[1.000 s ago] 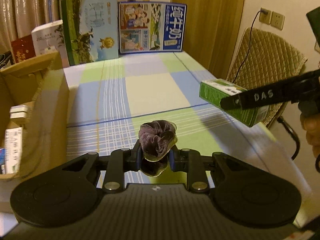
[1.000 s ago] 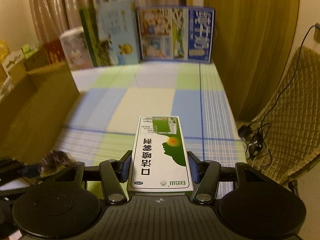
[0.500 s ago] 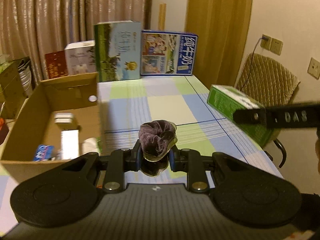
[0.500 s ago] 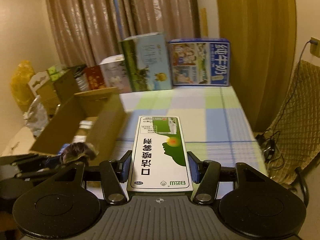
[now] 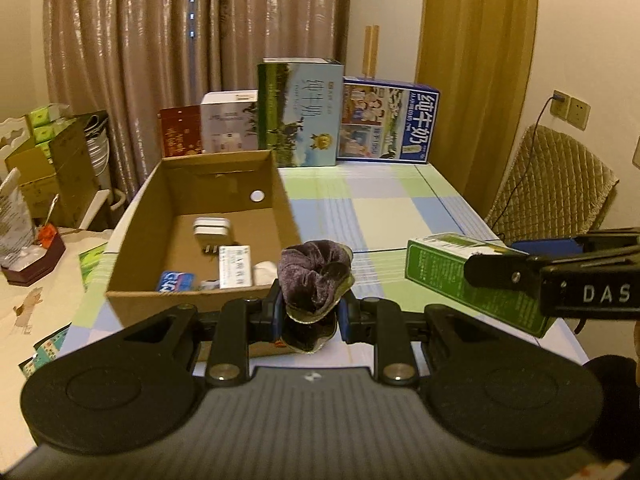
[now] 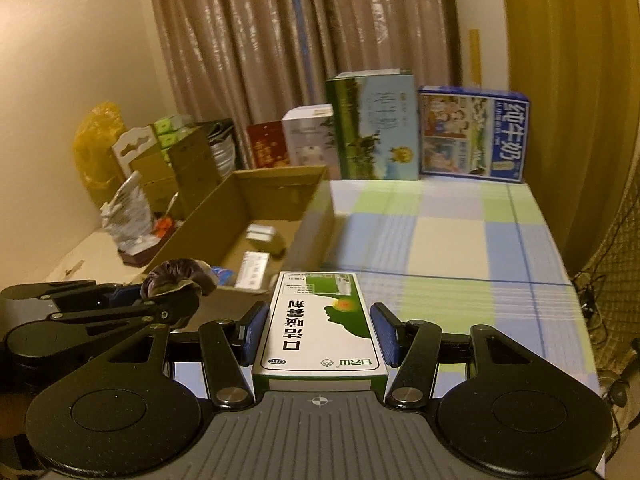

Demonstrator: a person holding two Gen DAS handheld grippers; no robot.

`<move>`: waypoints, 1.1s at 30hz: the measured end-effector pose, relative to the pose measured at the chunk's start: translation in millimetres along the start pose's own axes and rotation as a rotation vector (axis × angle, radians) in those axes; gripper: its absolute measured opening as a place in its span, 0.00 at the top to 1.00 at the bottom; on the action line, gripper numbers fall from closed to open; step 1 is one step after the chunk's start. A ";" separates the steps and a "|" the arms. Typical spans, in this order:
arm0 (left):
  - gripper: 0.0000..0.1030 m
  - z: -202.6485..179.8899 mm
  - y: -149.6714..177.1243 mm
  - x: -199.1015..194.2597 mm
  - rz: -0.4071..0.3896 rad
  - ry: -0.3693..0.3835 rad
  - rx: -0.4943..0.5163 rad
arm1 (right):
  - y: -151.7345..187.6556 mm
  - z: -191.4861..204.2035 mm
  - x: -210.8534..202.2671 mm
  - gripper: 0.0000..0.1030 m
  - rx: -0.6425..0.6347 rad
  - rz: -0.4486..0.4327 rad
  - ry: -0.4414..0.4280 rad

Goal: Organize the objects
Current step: 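Carry the medicine box and scrunchie over the cardboard box and lower them in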

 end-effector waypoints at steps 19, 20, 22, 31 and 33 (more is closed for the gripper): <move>0.79 58.4 6.2 -19.8 -0.001 -0.061 -0.067 | -13.0 56.2 22.6 0.49 -0.073 -0.001 -0.048; 0.79 61.4 5.2 -20.1 -0.002 -0.064 -0.070 | -14.6 59.3 25.3 0.49 -0.079 0.000 -0.051; 0.79 66.7 3.2 -19.8 -0.004 -0.070 -0.074 | -18.2 64.1 30.3 0.49 -0.086 0.001 -0.056; 0.79 90.0 -10.9 -10.5 -0.007 -0.088 -0.079 | -36.4 81.2 53.0 0.49 -0.110 -0.001 -0.075; 0.79 95.0 -15.4 -6.3 -0.006 -0.090 -0.078 | -42.5 83.0 59.1 0.49 -0.113 -0.002 -0.078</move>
Point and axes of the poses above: each gripper's, at about its wrist camera, not at the fingertips, and x roughly the way its jaws point, z to its left, y to its underside, the point moved 9 cm from there along x, roughly the way its jaws point, and after that the axes turned 7 degrees about z, right-handed, at the moved point
